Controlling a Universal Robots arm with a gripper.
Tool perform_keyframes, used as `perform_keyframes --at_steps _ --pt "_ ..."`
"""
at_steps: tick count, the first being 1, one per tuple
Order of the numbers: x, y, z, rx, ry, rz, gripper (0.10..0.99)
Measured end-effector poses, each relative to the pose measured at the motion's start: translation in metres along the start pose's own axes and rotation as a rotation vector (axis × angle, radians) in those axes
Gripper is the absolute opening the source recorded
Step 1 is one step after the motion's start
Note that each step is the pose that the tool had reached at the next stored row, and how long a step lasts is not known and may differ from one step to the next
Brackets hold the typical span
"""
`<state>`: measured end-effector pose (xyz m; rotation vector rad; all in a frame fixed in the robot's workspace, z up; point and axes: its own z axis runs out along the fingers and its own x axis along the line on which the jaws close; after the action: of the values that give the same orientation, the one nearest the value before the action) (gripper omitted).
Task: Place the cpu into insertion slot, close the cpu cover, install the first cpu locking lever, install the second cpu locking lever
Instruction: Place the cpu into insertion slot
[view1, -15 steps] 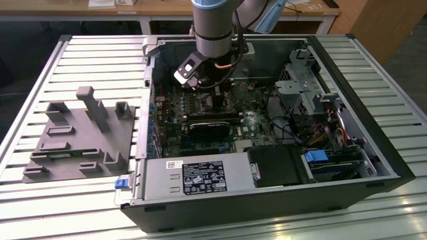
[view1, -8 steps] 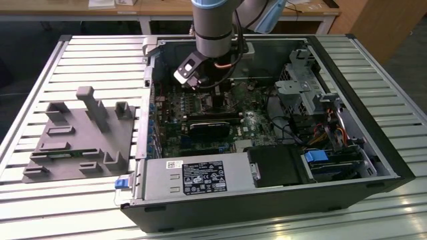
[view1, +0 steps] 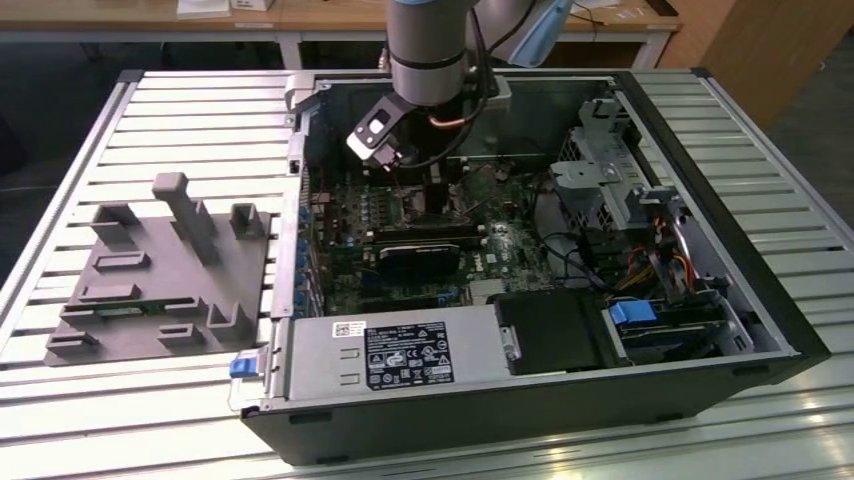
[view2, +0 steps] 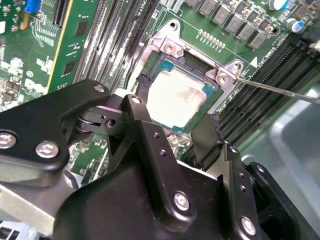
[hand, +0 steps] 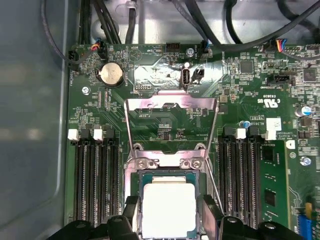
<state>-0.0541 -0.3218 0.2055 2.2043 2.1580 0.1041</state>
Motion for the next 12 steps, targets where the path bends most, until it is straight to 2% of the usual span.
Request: perform_keyframes --at_steps 3,9,11,12 --pt "0.0000 0.0003 -0.0030 0.000 0.0000 0.000 0.616" --pt "0.0001 0.0003 -0.0030 0.000 0.0027 0.000 0.616" --pt "0.0000 0.0003 -0.0030 0.000 0.0036 0.000 0.600" --pt "0.0000 0.0003 -0.0030 0.000 0.0041 0.000 0.537"
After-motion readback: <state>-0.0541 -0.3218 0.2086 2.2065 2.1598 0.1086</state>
